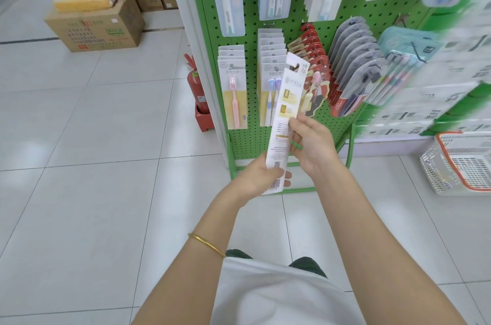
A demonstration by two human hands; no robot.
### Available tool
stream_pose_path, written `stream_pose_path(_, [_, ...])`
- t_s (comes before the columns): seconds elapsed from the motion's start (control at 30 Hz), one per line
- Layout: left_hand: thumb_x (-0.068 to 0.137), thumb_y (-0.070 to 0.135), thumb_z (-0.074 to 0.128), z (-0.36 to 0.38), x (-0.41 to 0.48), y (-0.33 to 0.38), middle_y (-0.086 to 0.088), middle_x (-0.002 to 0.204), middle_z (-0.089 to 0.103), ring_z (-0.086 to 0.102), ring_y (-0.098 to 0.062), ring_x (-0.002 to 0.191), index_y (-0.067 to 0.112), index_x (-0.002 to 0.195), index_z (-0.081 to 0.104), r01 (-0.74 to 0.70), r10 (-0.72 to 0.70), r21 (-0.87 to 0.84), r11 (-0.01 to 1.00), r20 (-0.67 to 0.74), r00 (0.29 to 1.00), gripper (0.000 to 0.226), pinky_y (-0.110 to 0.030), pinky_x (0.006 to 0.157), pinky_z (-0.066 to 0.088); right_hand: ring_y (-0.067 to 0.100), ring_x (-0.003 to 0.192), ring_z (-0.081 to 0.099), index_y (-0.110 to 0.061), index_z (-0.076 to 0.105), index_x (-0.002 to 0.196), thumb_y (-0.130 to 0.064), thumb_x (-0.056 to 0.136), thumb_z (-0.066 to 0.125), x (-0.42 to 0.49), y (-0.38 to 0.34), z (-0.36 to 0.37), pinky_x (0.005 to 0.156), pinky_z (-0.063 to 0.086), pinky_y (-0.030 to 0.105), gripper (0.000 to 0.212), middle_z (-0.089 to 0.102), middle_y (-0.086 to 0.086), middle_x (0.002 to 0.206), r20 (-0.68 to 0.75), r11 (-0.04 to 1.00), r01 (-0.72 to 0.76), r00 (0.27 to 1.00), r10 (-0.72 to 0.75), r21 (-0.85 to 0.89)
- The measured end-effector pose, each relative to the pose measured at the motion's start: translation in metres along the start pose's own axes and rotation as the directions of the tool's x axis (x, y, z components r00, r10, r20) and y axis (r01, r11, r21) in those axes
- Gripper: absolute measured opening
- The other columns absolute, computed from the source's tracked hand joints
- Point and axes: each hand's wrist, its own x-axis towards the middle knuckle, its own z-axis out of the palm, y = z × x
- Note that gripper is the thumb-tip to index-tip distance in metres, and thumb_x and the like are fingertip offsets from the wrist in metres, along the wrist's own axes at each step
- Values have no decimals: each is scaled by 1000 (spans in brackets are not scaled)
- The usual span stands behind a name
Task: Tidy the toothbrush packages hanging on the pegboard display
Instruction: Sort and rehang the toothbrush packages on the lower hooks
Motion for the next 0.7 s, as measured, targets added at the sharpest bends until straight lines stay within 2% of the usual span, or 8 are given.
stream_pose_path(0.13, [98, 16, 50, -5, 0, 2, -19, 112, 68, 65, -32, 107, 15, 120, 57, 18, -17, -117, 993, 15, 1000, 23, -47, 96, 49, 12, 70, 64, -14, 67, 87, -6, 92, 57, 0, -3, -6, 69, 53, 32, 14, 72, -3, 78, 72, 1000, 15, 997, -17, 27])
stream_pose_path(0.23, [98, 26, 51, -11, 4, 8, -16, 118, 66, 63, -32, 110, 14, 122, 58, 27, -37, -255, 967, -37, 999, 28, -50, 99, 47, 13, 68, 64, -12, 66, 85, -5, 92, 57, -3, -5, -6, 63, 53, 28, 13, 72, -2, 75, 145, 1000, 25, 989, -25, 4])
stream_pose_path(0.3, [98, 27, 51, -17, 6, 17, -11, 121, 66, 62, -29, 112, 13, 127, 56, -21, -4, -302, 953, -82, 997, 33, -49, 100, 46, 11, 63, 63, -12, 66, 85, -5, 91, 57, -7, -3, -4, 58, 52, 25, 13, 71, -2, 73, 190, 999, 23, 982, -18, -24])
stream_pose_path(0.4, [97, 24, 53, -28, 9, 31, -9, 117, 67, 65, -26, 107, 12, 127, 55, -145, 91, -305, 941, -183, 979, 33, -48, 96, 50, 12, 63, 62, -11, 67, 86, -6, 90, 59, -10, 0, -2, 56, 51, 24, 10, 70, 0, 73, 234, 999, 1, 972, 8, -37])
stream_pose_path(0.53, [94, 20, 57, -40, 11, 50, -5, 113, 68, 67, -23, 101, 11, 119, 57, -288, 191, -215, 933, -379, 905, 26, -46, 91, 53, 13, 64, 62, -10, 67, 88, -6, 89, 60, -11, 4, -1, 57, 50, 24, 8, 70, 3, 77, 294, 997, -22, 955, 43, -77])
stream_pose_path(0.63, [94, 15, 57, -45, 11, 61, -2, 101, 68, 67, -19, 93, 15, 104, 58, -361, 233, -190, 913, -484, 843, 10, -38, 81, 56, 16, 67, 62, -9, 66, 85, -6, 86, 62, -11, 7, -3, 63, 49, 27, 5, 70, 5, 80, 312, 995, -41, 948, 69, -96])
stream_pose_path(0.7, [94, 13, 57, -47, 10, 65, 0, 95, 66, 65, -18, 88, 19, 96, 59, -386, 238, -201, 900, -515, 824, 7, -36, 78, 56, 18, 70, 61, -5, 65, 91, -6, 85, 63, -11, 9, -5, 64, 48, 28, 6, 70, 7, 83, 307, 994, -58, 948, 83, -92])
